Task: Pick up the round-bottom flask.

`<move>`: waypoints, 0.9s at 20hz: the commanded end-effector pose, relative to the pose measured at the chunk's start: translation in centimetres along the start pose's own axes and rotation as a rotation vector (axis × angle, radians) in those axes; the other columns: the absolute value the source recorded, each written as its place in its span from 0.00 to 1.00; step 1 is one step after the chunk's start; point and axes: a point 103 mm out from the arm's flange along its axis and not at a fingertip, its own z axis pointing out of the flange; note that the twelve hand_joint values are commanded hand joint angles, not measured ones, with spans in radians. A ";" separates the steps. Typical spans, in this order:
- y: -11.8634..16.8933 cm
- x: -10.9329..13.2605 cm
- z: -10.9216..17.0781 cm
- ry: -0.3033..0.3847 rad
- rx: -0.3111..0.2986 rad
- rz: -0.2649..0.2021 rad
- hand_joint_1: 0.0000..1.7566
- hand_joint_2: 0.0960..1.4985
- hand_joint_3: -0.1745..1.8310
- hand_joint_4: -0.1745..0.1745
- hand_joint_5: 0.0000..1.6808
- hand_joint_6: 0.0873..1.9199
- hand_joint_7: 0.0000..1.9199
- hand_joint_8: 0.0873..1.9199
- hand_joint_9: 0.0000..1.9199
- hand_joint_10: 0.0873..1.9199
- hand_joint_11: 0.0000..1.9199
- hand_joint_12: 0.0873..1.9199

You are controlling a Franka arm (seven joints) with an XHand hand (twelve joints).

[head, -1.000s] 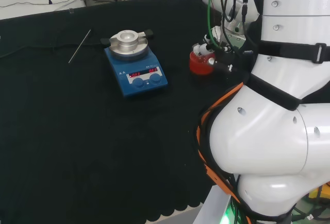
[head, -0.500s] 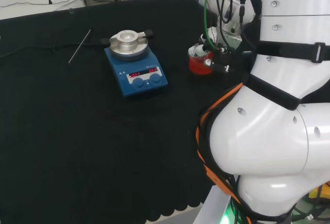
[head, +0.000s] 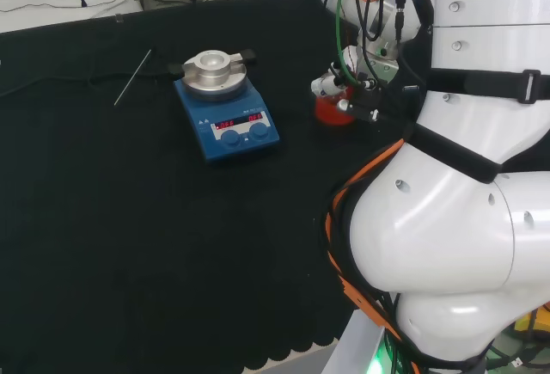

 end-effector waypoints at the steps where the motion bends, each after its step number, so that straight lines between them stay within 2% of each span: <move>1: 0.1 -0.2 0.6 0.002 0.009 0.006 0.49 0.54 0.13 0.43 0.43 0.35 0.17 0.31 0.29 0.31 0.15 0.67; 6: 0.6 -1.2 0.7 0.004 0.006 0.007 0.50 0.54 0.14 0.46 0.47 0.35 0.18 0.30 0.30 0.31 0.16 0.67; 11: 0.7 -1.4 0.6 -0.014 -0.019 0.008 0.52 0.45 0.29 0.54 0.57 0.31 0.19 0.30 0.31 0.29 0.17 0.66; 13: 0.8 -1.5 0.6 0.000 -0.019 0.010 0.58 0.54 0.24 0.85 0.64 0.36 0.20 0.30 0.32 0.29 0.18 0.66; 14: 0.8 -1.5 0.6 0.006 -0.020 0.008 0.59 0.58 0.20 0.92 0.65 0.37 0.20 0.30 0.33 0.29 0.18 0.66; 16: 0.9 -1.5 0.6 0.018 -0.016 0.003 0.60 0.62 0.16 0.99 0.67 0.37 0.21 0.30 0.33 0.29 0.19 0.66; 18: 0.9 -1.4 0.7 0.023 -0.019 0.000 0.60 0.63 0.15 1.00 0.67 0.37 0.21 0.30 0.34 0.29 0.19 0.66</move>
